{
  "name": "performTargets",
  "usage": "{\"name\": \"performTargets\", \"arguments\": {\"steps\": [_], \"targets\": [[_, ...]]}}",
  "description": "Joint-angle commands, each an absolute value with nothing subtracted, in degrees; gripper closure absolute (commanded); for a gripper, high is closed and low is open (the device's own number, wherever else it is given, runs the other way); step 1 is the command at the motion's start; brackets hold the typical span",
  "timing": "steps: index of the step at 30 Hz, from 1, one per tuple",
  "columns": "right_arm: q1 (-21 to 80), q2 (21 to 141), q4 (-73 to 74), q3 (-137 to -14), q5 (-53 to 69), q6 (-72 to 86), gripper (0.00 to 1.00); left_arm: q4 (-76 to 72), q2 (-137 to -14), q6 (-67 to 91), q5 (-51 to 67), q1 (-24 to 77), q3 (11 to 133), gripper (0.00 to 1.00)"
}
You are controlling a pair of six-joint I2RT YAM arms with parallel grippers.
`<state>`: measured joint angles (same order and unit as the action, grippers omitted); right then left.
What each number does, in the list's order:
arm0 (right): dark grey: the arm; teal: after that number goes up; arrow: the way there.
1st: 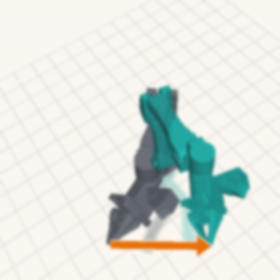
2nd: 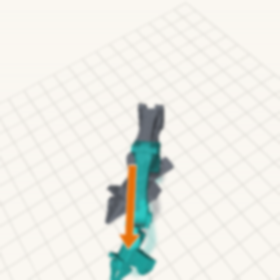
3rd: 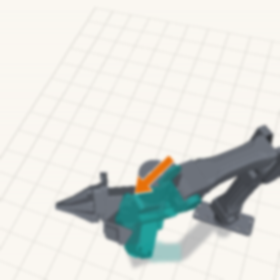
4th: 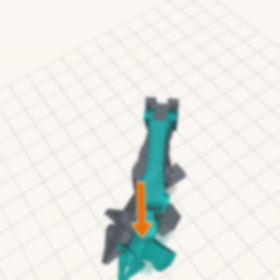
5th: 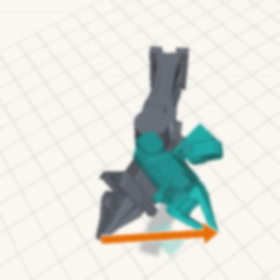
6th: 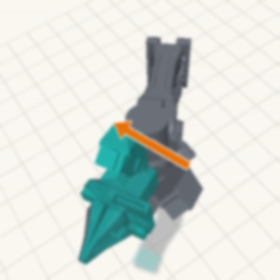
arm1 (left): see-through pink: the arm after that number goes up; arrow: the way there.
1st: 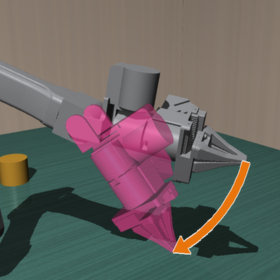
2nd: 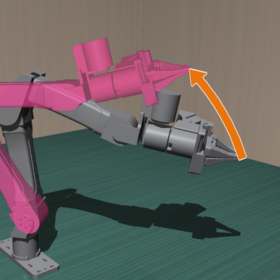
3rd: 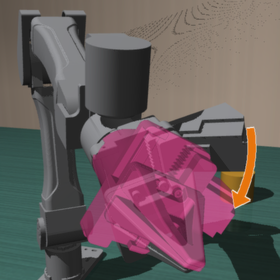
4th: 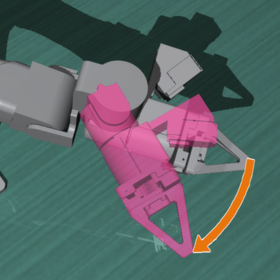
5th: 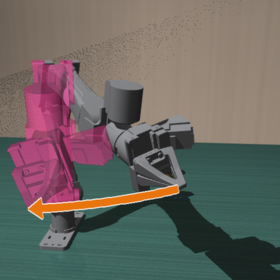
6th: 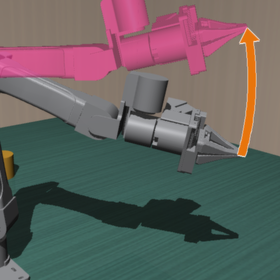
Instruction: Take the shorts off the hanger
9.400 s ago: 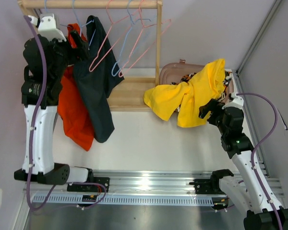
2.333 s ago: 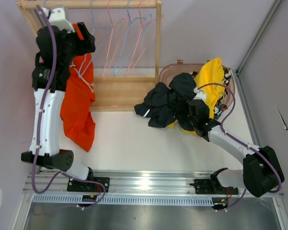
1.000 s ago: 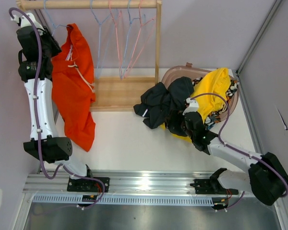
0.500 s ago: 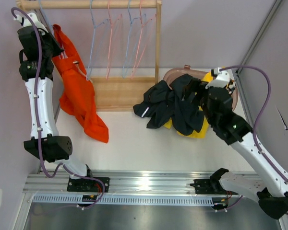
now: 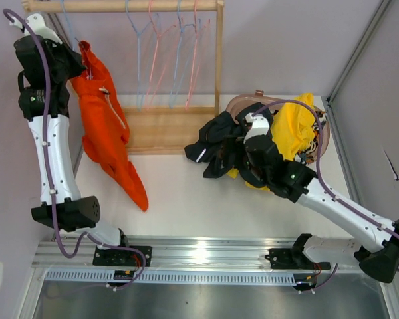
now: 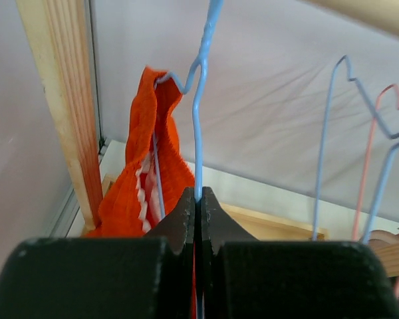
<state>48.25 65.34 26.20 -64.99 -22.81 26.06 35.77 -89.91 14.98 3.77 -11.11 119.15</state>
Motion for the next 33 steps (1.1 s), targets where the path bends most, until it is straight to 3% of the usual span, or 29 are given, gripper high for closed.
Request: {"name": "performTargets", "arguments": {"steps": [1,3,8,14,18,25,29,33], "targets": [[54.83,65.39,23.73,-69.08,-28.47,25.49,0.01,35.94,-87.71,16.08,7.73,-10.37,129.44,1.0],[57.21,66.88,23.82,-69.87,-30.84,24.88,0.01,37.61,-89.99,16.7,8.35,-10.37,135.66,1.0],[62.48,68.64,23.56,-69.79,-33.48,25.84,0.01,35.6,-87.98,17.05,9.93,-10.37,134.57,1.0],[68.89,72.67,19.78,-75.04,-33.05,22.51,0.01,32.1,-79.05,17.4,9.23,-8.18,119.5,1.0],[74.08,82.07,21.0,-88.38,-34.44,18.81,0.01,28.3,-74.53,19.07,10.81,-6.24,111.19,1.0],[79.1,107.09,27.94,-127.28,-35.51,13.98,0.01,28.56,-72.68,21.27,11.6,-5.54,109.59,1.0],[79.98,116.42,30.67,-142.07,-33.67,14.24,0.0,29.09,-72.86,21.62,12.04,-5.45,109.95,1.0],[80.51,118.47,28.39,-143.0,-31.82,16.34,0.01,28.65,-72.6,21.62,11.86,-5.36,109.25,1.0]]}}
